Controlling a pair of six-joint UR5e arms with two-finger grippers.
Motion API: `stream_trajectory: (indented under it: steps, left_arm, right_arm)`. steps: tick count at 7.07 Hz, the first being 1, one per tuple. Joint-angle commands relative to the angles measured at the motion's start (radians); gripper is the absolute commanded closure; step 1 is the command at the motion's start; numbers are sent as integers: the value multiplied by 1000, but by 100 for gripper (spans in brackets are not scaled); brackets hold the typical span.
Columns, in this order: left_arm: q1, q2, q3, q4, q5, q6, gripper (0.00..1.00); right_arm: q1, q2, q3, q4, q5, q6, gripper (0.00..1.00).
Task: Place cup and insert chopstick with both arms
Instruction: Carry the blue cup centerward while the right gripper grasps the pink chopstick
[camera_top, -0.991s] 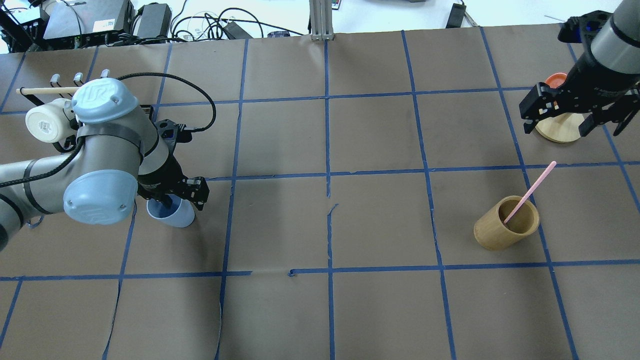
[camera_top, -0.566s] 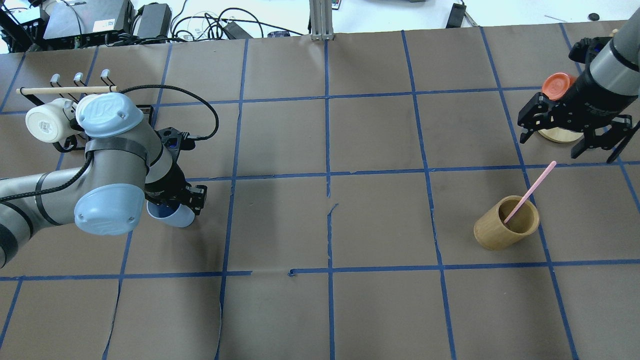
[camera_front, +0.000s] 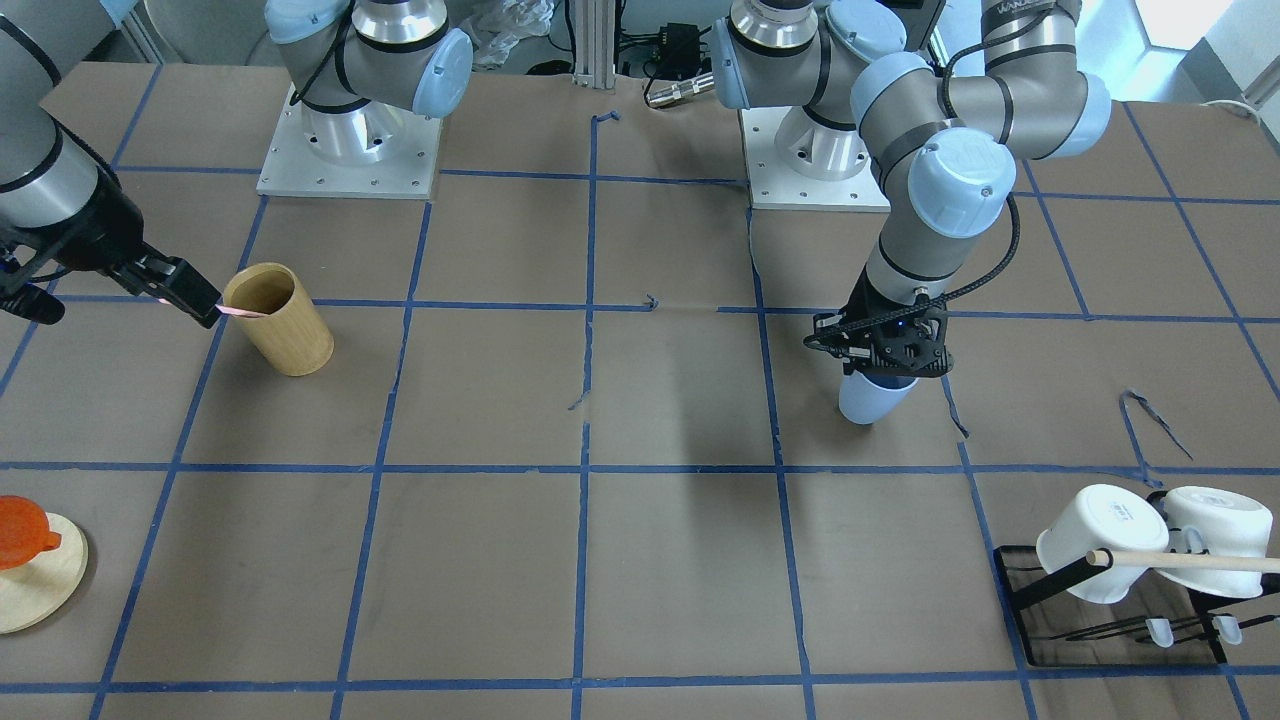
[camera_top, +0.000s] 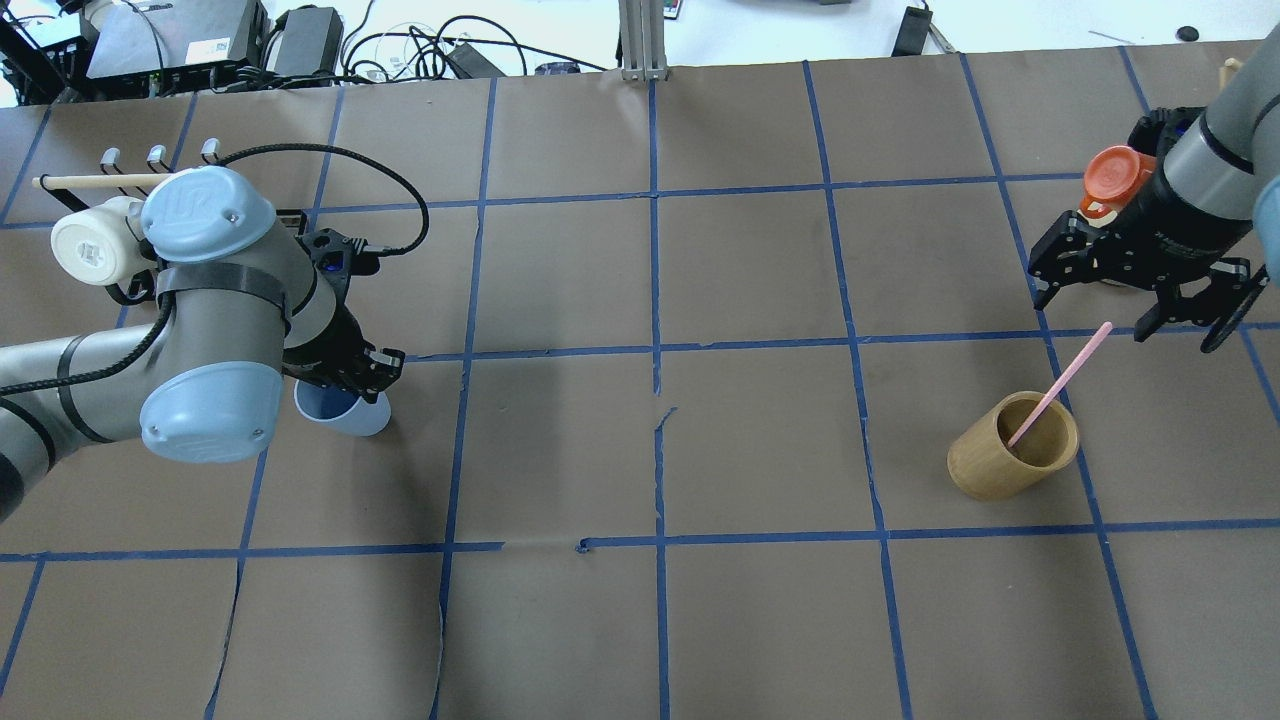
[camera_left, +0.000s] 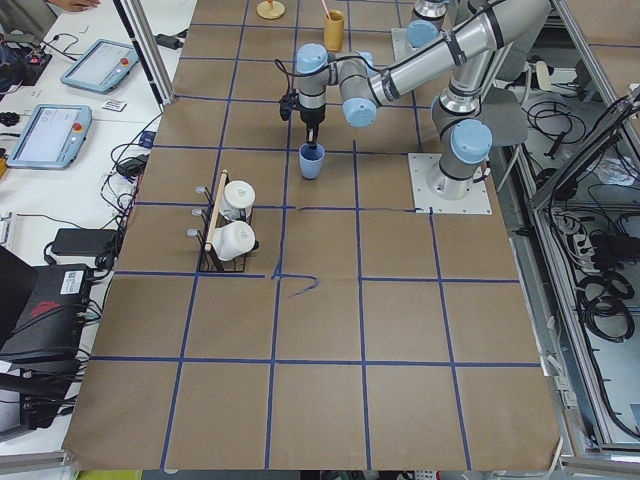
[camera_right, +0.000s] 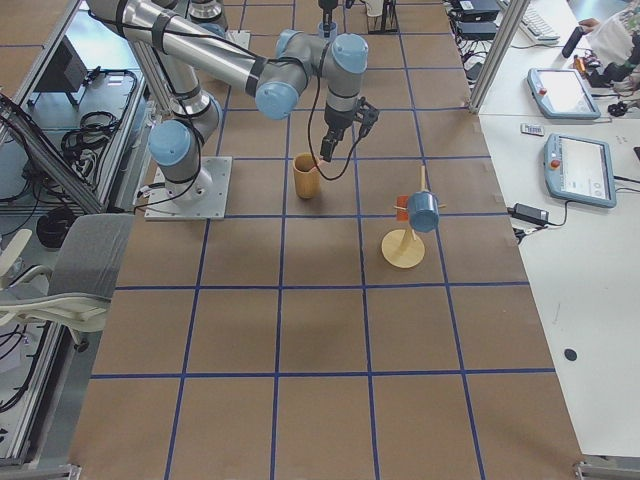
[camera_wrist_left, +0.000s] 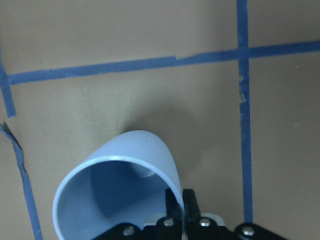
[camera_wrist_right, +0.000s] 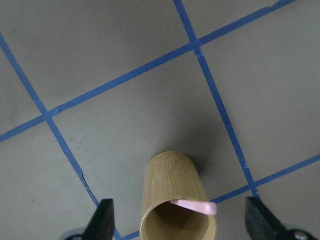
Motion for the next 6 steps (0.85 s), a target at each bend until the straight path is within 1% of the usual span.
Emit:
stream_trajectory:
  steps: [1,2,3,4,5,6]
  left_arm:
    - [-161,-30,134,-35,-19,-332,100]
    - [-271,-59,201,-65,-24,-502,100]
    - [-355,-93,263,-68,-39,-637,100]
    - [-422,-137,285,-55,-115,-746,100]
    - [-493,-163,288,-27,-119,-794,100]
    - [-536,-183,288,-7,-114,-848,100]
  right_arm:
    - [-3,1,31,-2,-21,2,15]
    - [-3,1,40,-5,-46,1,20]
    - [-4,4,44,-3,-46,-4,34]
    - [-4,4,51,-5,-46,-4,41]
    - [-4,4,53,-5,-46,-5,46]
    - [-4,4,54,-6,-46,-25,56]
